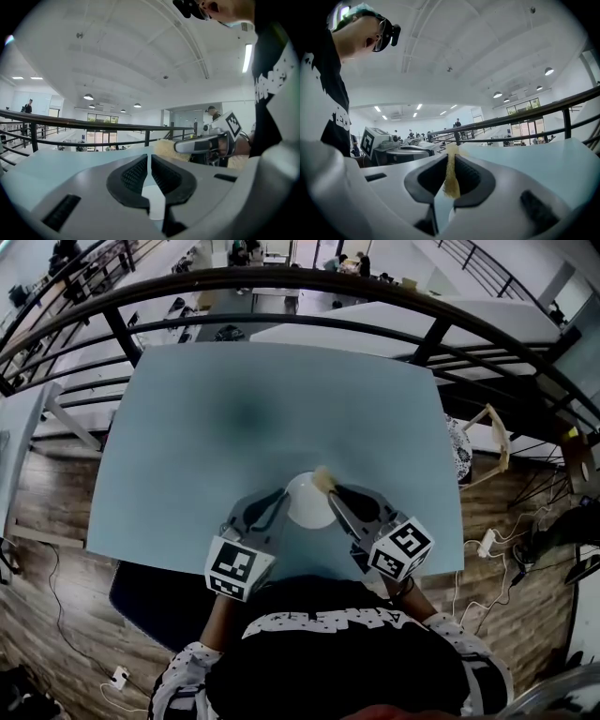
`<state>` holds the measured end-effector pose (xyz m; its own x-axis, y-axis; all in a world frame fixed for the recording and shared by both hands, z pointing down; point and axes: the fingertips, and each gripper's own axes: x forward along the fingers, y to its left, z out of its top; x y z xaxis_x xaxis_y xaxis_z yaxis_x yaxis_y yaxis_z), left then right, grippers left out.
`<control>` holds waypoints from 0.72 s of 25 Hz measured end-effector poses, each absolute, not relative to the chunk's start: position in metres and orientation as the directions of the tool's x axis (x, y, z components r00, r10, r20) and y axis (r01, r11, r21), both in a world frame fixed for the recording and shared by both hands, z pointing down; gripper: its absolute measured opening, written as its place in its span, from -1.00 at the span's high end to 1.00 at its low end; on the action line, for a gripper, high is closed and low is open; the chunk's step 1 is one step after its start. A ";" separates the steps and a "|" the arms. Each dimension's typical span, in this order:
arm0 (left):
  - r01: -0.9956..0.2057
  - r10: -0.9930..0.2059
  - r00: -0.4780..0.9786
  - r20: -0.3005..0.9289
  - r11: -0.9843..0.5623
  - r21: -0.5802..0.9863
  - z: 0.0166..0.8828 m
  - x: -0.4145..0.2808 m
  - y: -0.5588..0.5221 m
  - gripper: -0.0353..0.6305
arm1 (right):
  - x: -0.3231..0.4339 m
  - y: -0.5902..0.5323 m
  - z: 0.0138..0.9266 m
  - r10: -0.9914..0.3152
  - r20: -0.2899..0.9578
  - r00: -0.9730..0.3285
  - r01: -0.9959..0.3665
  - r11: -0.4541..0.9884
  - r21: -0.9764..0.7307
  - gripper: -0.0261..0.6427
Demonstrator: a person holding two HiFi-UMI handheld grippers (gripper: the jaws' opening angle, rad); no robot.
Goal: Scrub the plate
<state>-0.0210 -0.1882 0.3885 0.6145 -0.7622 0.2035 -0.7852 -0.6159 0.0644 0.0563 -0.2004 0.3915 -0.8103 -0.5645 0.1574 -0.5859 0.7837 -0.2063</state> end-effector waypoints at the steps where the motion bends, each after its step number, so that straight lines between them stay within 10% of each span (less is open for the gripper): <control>1: -0.784 -0.762 0.615 0.203 -0.617 0.065 0.389 -0.022 -0.192 0.85 | 0.054 -0.204 0.393 -0.560 0.162 -0.812 -0.583 0.787 -0.202 0.77; 18: -0.820 -0.784 0.568 0.251 -0.565 0.090 0.417 -0.023 -0.228 0.85 | 0.050 -0.244 0.438 -0.507 0.237 -0.829 -0.553 0.806 -0.209 0.77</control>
